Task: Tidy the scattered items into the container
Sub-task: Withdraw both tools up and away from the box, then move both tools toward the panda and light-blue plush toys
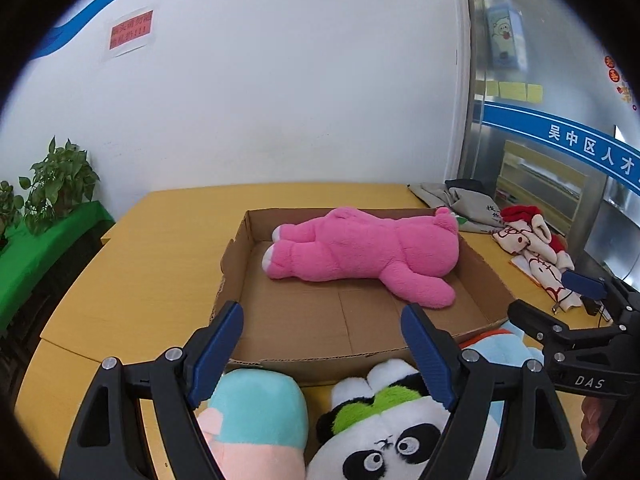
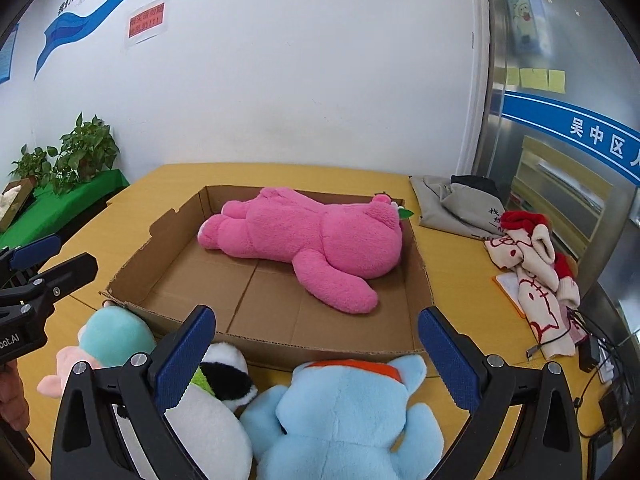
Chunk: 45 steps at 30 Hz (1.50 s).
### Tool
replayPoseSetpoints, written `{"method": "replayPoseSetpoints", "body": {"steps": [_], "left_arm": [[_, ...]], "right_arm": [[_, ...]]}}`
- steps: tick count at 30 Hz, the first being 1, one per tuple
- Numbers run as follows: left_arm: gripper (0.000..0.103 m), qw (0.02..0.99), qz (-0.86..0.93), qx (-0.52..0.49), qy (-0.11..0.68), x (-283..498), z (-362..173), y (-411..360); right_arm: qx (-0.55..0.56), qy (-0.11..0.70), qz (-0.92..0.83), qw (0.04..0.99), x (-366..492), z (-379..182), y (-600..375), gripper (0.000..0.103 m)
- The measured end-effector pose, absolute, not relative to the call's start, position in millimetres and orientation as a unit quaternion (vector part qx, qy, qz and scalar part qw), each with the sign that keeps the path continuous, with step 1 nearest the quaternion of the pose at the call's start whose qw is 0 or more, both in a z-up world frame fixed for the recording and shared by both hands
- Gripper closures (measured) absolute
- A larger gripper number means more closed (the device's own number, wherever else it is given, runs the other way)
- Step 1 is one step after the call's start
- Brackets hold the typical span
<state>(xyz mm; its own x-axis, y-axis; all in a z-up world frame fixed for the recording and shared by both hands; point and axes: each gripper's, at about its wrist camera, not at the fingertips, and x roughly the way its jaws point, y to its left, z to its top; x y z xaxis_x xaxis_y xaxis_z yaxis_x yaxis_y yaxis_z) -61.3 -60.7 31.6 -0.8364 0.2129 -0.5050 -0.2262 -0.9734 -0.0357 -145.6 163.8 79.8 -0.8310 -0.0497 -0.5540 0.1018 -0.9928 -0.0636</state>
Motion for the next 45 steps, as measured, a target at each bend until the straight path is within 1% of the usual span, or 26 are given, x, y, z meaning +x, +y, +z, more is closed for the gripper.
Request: {"method": "replayPoseSetpoints", "body": {"steps": [4, 13, 23, 34, 41, 45], "left_arm": [[0.022, 0.116, 0.959, -0.259, 0.002, -61, 30, -66], [0.022, 0.115, 0.955, -0.272, 0.016, -62, 25, -68], [0.022, 0.115, 0.954, -0.278, -0.004, -58, 17, -64], [0.022, 0.121, 0.951, -0.283, 0.013, -58, 20, -42], [0.022, 0.144, 0.945, -0.293, 0.010, -59, 14, -29], [0.022, 0.159, 0.942, -0.297, 0.008, -58, 12, -35]], "right_arm": [[0.291, 0.046, -0.955, 0.036, -142, 78, 161, 0.000], [0.285, 0.032, -0.957, 0.036, -135, 76, 156, 0.000], [0.292, 0.051, -0.954, 0.037, -135, 74, 164, 0.000], [0.301, 0.017, -0.953, 0.037, -135, 64, 195, 0.000], [0.311, 0.016, -0.950, 0.030, -135, 60, 211, 0.000], [0.315, 0.020, -0.948, 0.052, -134, 58, 209, 0.000]]}}
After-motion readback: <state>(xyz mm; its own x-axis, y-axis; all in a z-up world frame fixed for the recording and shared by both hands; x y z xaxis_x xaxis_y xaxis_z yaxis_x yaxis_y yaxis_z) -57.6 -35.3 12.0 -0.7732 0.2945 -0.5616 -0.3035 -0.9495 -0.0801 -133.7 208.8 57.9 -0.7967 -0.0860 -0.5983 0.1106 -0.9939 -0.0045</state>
